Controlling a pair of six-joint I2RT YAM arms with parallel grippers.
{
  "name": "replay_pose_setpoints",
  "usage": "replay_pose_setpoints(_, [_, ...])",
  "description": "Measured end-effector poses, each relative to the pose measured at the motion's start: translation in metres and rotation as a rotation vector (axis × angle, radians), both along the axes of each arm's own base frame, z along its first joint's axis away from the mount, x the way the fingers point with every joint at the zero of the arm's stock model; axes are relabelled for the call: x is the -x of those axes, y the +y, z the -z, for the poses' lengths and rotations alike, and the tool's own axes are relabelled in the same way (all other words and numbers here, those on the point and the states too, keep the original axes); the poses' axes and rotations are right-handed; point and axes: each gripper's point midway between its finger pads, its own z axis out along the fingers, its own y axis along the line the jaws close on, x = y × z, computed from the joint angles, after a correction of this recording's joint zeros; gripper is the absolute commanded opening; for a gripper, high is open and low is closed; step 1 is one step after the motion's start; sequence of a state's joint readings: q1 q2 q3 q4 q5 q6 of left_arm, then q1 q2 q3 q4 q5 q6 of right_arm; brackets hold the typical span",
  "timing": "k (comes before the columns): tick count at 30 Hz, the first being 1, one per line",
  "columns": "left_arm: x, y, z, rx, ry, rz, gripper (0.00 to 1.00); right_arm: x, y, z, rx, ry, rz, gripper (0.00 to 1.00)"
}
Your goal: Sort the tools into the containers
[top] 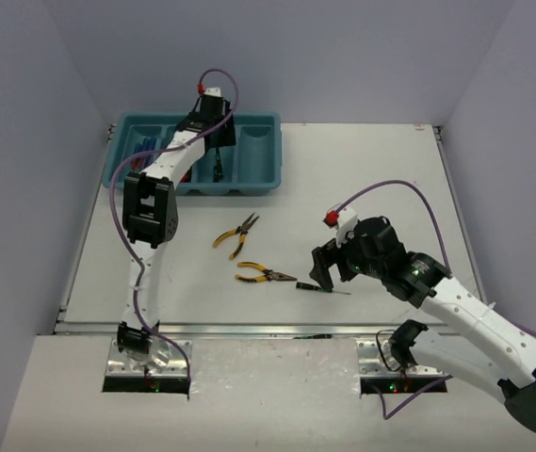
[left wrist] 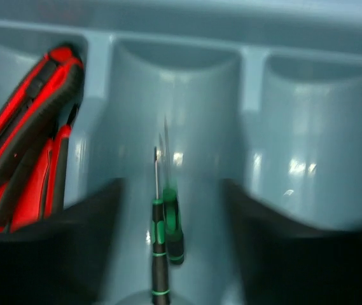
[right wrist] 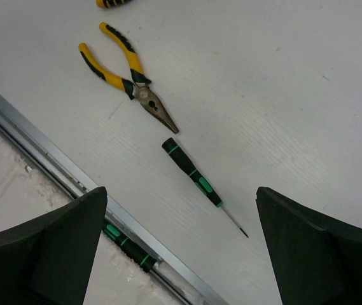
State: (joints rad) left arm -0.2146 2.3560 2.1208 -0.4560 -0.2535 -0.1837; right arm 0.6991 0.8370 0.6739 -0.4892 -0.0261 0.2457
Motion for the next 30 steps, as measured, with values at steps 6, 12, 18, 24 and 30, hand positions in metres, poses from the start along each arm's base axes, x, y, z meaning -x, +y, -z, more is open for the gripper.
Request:
replay_pose_setpoints(6, [0.014,-0.006,0.0,0.042,0.023,0.014,1.0,0.003,0.012,0.019,0.02,0.072,-0.065,0.98])
replay_pose_setpoints(12, [0.12,-0.019,-0.046,0.252,-0.046,0.088,1.0,-0.002,0.018,0.063,0.164,0.159,-0.115,0.67])
replay_pose_setpoints(18, [0.212,-0.033,-0.126,0.483,-0.331,0.197,1.0,-0.005,0.023,0.104,0.368,0.228,-0.198,0.62])
replay_pose_setpoints(24, [0.254,-0.04,-0.113,0.551,-0.335,0.26,1.0,-0.003,0.021,0.131,0.484,0.266,-0.25,0.45])
replay_pose_setpoints(30, [0.282,-0.034,-0.113,0.561,-0.356,0.267,1.0,-0.009,0.017,0.149,0.566,0.285,-0.244,0.25])
